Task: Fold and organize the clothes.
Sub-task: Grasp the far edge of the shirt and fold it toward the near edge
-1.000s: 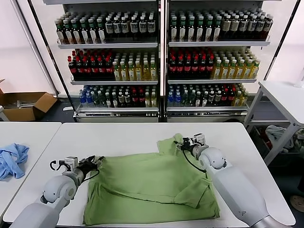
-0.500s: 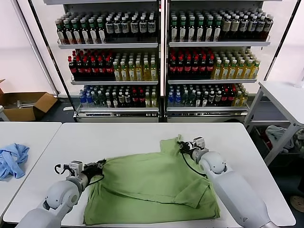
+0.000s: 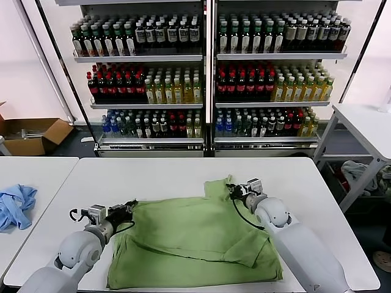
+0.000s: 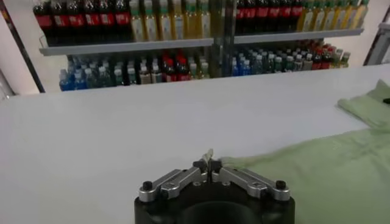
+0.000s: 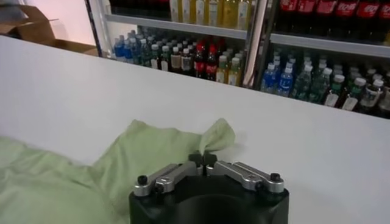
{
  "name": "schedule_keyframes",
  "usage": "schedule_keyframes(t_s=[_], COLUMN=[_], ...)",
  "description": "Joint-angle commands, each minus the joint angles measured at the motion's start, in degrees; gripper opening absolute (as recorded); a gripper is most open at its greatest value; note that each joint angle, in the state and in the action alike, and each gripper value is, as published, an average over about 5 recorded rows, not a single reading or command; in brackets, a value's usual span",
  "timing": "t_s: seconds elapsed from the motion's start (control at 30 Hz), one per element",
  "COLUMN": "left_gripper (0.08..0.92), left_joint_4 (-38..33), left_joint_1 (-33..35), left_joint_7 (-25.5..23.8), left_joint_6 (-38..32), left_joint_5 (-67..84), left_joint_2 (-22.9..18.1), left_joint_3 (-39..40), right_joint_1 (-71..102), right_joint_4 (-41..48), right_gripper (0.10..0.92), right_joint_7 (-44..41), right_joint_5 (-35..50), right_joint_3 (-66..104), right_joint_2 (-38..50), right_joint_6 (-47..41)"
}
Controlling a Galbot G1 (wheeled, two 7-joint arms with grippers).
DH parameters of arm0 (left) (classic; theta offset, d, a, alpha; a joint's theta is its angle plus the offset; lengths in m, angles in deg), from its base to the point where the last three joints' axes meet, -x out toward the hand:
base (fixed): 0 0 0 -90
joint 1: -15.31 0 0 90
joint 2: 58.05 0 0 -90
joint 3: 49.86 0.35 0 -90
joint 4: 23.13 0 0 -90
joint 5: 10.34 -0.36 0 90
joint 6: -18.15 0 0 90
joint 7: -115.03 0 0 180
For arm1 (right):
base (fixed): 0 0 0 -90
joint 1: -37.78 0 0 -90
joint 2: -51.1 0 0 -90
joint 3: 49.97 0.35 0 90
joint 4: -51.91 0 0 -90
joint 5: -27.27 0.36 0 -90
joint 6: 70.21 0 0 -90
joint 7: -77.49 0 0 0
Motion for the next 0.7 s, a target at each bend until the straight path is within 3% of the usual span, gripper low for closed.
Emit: schedule_keyframes(t_s=[0.03,0.33,0.7], left_gripper=[0.087,0.087,0.087], left_joint_4=[-4.65,-10.94,-20.98], left_joint_1=[1.82,12.06,25.37], left_joint_7=[0.26,3.80,13.78], left_joint_6=[-2.60,-6.72,-8.53], left_joint_5=[-0.20,-4.64,-11.46], left_joint_2=[2.69,5.77,6.90], left_joint_3=[-1.92,-4.80,-5.39], right_joint_1=[1.17,10.66,32.16], right_joint_4=[-10.82,-24.59,-41.16], right_gripper=[0.112,0.112,0.112], right_joint_7=[1.42,1.51,4.73], right_joint_5=[2.54,3.98,0.94], right_joint_3=[0.49,7.33,15.61], right_joint_2=[5.11,14.67,21.29], right_joint_6=[0.17,0.22,2.23])
